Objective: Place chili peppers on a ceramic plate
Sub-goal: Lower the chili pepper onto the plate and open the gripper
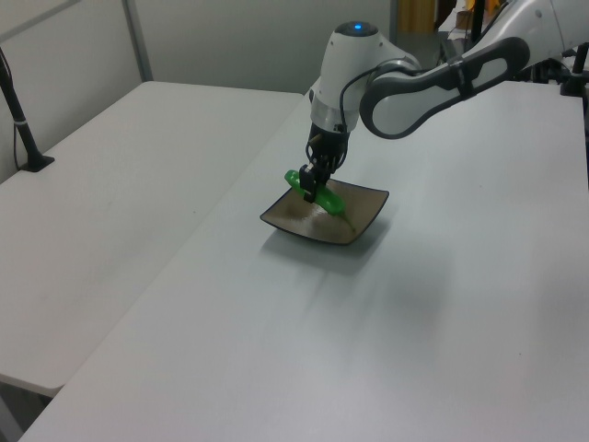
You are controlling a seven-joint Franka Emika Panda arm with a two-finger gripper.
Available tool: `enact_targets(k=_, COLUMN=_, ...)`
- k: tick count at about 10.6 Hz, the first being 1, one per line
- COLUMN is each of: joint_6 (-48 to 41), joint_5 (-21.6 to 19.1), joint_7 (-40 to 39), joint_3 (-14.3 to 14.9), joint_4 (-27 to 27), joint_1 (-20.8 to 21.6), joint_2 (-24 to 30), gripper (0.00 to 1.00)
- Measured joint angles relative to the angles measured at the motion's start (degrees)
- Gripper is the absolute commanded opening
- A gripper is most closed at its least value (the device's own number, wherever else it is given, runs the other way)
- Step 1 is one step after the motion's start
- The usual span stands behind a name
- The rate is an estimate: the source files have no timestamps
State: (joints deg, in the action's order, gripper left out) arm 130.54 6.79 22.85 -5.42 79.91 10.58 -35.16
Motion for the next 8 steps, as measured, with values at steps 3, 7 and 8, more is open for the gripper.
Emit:
enact_targets(k=3, joint_6=3.02, joint_5=0.00, joint_7=-0.01, joint_3=0.00, joint_4=0.69, joint_1=0.00, joint_2=-1.01, gripper=0.20)
enact_targets(k=7, joint_6=5.13, joint_5=0.00, joint_7=-0.01, joint_3=0.00, joint_4=1.25, joint_1=0.00, joint_2=-1.61, gripper=0.69)
enact_targets(k=8, joint_6=5.40, joint_5=0.00, joint_7=-0.01, joint_3=0.00, joint_4=1.33, joint_1=0.00, joint_2=-1.74, gripper=0.98)
